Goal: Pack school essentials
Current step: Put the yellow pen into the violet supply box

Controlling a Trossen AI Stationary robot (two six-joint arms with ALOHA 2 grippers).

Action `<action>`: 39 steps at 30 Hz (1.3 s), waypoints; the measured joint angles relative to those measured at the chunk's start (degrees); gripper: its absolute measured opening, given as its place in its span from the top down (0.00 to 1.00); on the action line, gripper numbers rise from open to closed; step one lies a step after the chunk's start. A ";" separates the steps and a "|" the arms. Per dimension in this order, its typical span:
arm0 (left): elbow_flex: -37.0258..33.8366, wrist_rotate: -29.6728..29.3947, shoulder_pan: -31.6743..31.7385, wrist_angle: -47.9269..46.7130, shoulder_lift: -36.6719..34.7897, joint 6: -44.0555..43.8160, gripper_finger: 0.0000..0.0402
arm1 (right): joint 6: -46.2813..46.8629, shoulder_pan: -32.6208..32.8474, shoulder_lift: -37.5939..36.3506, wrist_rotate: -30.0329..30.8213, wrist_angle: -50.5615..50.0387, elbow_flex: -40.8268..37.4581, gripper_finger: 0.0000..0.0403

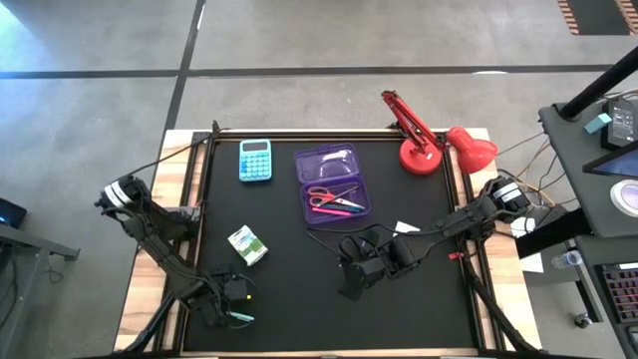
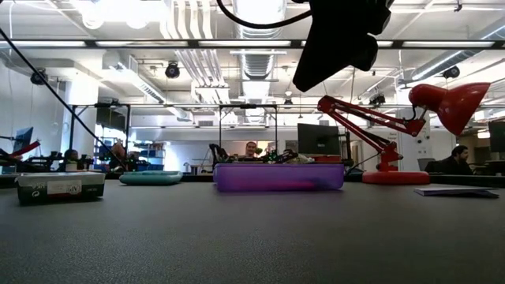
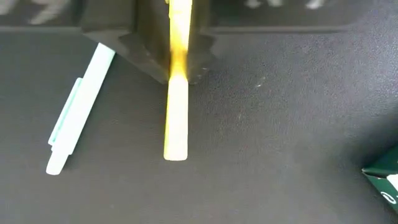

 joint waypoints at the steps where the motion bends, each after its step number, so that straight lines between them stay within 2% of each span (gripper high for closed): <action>1: -0.03 -0.01 0.18 0.02 0.01 -0.05 0.96 | 0.00 0.00 0.00 0.00 -0.03 0.00 0.88; 8: 0.08 -1.83 0.33 -0.03 -1.19 0.74 0.96 | -0.01 0.00 0.00 0.02 0.18 0.00 0.88; 15: 0.39 -16.86 1.81 -0.28 -9.53 5.06 0.97 | 0.01 0.00 0.00 -0.37 0.27 0.00 0.88; 21: 0.34 -32.88 3.60 0.02 -17.04 13.20 0.97 | -0.01 -0.02 0.00 -0.37 0.29 0.00 0.88; 25: 0.26 -43.49 7.07 0.79 -19.82 18.00 0.97 | -0.01 -0.01 0.00 -0.36 0.30 0.00 0.88; 27: -0.70 -46.35 9.66 4.05 -20.23 20.97 0.97 | 0.00 -0.01 0.00 -0.34 0.30 0.00 0.88; 29: -2.38 -47.14 12.98 10.99 -19.98 27.05 0.97 | -0.05 -0.06 0.00 0.08 0.29 0.00 0.88; 32: -5.91 -45.85 19.25 26.80 -19.00 41.05 0.97 | -1.19 -0.37 0.00 0.07 0.31 0.00 0.88; 35: -9.45 -35.78 27.35 43.94 -17.71 53.98 0.97 | -1.32 -0.50 0.01 0.07 0.30 0.00 0.88; 37: -11.19 -28.22 33.49 52.96 -16.65 58.86 0.97 | -1.32 -0.52 0.02 0.07 0.31 0.00 0.88; 39: -12.51 -23.37 39.62 60.91 -15.18 61.48 0.97 | -1.32 -0.50 0.02 0.07 0.29 0.00 0.88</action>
